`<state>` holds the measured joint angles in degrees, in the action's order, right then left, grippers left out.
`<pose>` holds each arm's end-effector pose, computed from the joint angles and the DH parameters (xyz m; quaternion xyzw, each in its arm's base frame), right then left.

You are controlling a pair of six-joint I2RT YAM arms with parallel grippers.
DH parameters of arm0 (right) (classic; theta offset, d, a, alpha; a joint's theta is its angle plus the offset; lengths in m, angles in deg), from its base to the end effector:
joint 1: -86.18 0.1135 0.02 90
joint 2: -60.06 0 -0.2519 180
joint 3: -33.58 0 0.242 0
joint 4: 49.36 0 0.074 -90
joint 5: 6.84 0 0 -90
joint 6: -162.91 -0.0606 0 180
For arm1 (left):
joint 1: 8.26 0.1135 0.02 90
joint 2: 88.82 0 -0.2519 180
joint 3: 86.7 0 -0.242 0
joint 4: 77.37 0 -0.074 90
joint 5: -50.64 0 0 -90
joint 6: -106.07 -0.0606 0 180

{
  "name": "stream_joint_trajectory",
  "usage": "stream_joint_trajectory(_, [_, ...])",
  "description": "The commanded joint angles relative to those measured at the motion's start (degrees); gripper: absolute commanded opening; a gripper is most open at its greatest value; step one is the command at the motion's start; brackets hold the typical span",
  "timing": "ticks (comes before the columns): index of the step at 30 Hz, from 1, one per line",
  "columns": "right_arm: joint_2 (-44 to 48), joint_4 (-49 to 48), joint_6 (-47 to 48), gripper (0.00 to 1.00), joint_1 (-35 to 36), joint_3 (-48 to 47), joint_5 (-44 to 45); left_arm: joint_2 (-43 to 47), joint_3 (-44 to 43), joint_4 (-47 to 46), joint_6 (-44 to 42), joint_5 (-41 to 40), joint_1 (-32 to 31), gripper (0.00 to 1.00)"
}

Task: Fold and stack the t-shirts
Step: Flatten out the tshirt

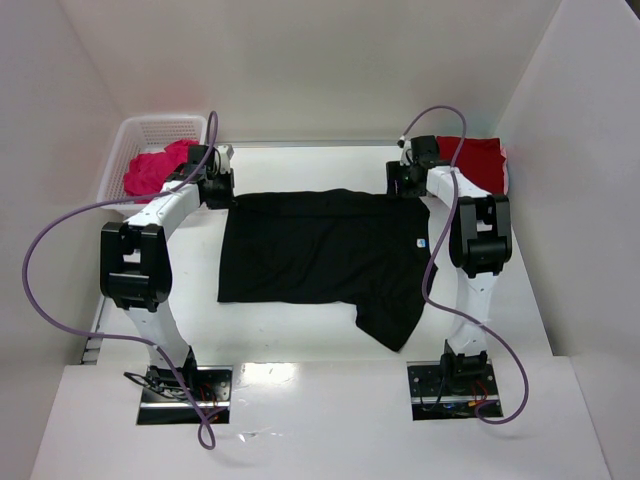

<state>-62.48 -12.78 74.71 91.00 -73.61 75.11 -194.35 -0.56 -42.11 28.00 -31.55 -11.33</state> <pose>0.4691 0.0481 0.1563 -0.0773 0.9401 0.0749 0.3235 0.4149 -0.0305 0.2093 -0.0468 0.9272 -0.1106 0.3548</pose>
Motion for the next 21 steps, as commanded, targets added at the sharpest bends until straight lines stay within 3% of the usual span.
stream_joint_trajectory(1, [-1.21,0.55,1.01,0.66,-0.25,-1.65,-1.88,2.0,-1.0,-0.43,-1.2,1.15,-0.01,0.0])
stream_joint_trajectory(13, [-1.74,0.55,0.49,0.09,-0.25,-1.65,-2.4,2.0,-1.0,-0.43,-1.2,1.15,-0.01,0.0])
stream_joint_trajectory(17, [1.94,0.02,-0.57,0.01,-0.25,-1.65,-2.4,2.53,-1.0,-0.43,-1.2,1.15,-0.01,0.0])
stream_joint_trajectory(21, [10.11,-1.2,-1.1,0.01,-0.25,2.56,-3.63,3.66,-1.0,-0.43,-1.2,1.15,-0.01,0.0])
